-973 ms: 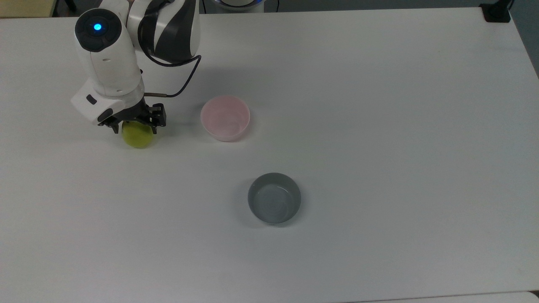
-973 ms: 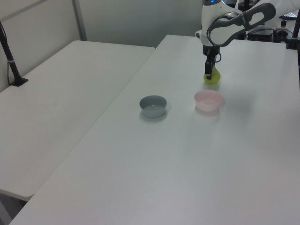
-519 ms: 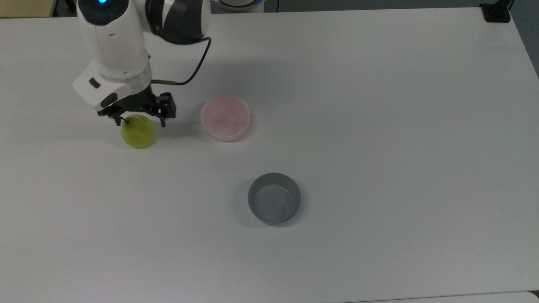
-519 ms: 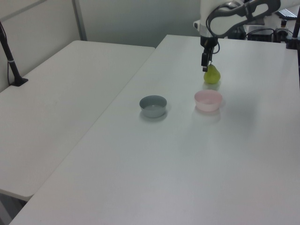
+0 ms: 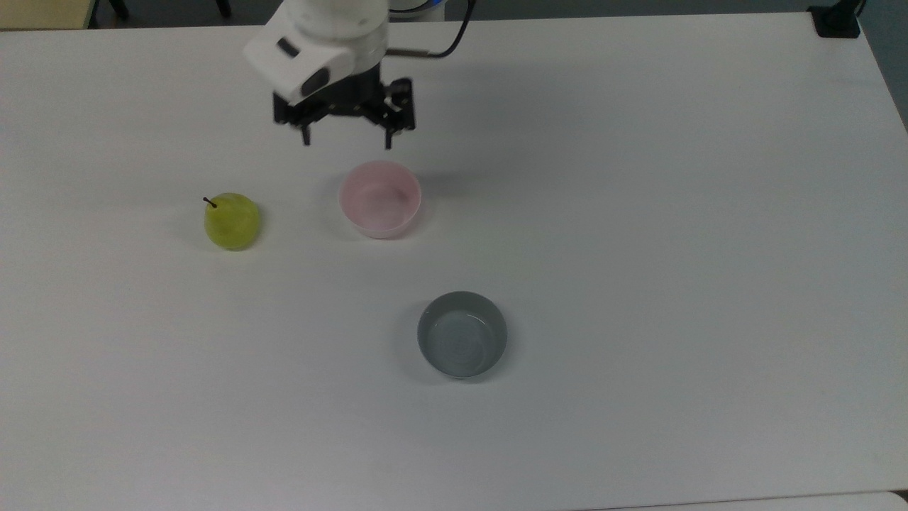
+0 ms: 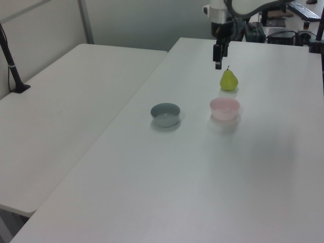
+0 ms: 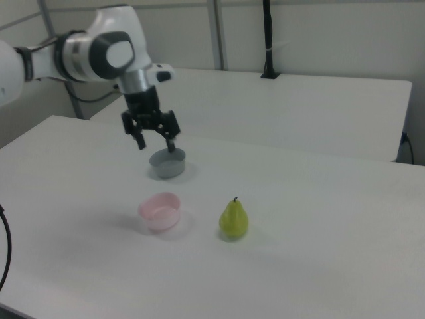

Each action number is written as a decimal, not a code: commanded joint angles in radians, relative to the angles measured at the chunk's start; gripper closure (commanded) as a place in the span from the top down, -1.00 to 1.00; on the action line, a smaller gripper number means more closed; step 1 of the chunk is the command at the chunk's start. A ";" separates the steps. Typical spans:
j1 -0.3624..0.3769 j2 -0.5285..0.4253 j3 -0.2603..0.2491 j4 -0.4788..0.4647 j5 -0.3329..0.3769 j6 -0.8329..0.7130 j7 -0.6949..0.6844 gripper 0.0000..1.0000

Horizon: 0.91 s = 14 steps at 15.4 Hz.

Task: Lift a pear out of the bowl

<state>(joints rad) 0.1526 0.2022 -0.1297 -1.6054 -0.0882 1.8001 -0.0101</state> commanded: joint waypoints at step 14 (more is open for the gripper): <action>-0.016 -0.185 0.027 -0.019 0.005 -0.169 0.058 1.00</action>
<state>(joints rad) 0.1855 0.0309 -0.1381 -1.6104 -0.0883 1.6397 0.0411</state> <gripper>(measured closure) 0.000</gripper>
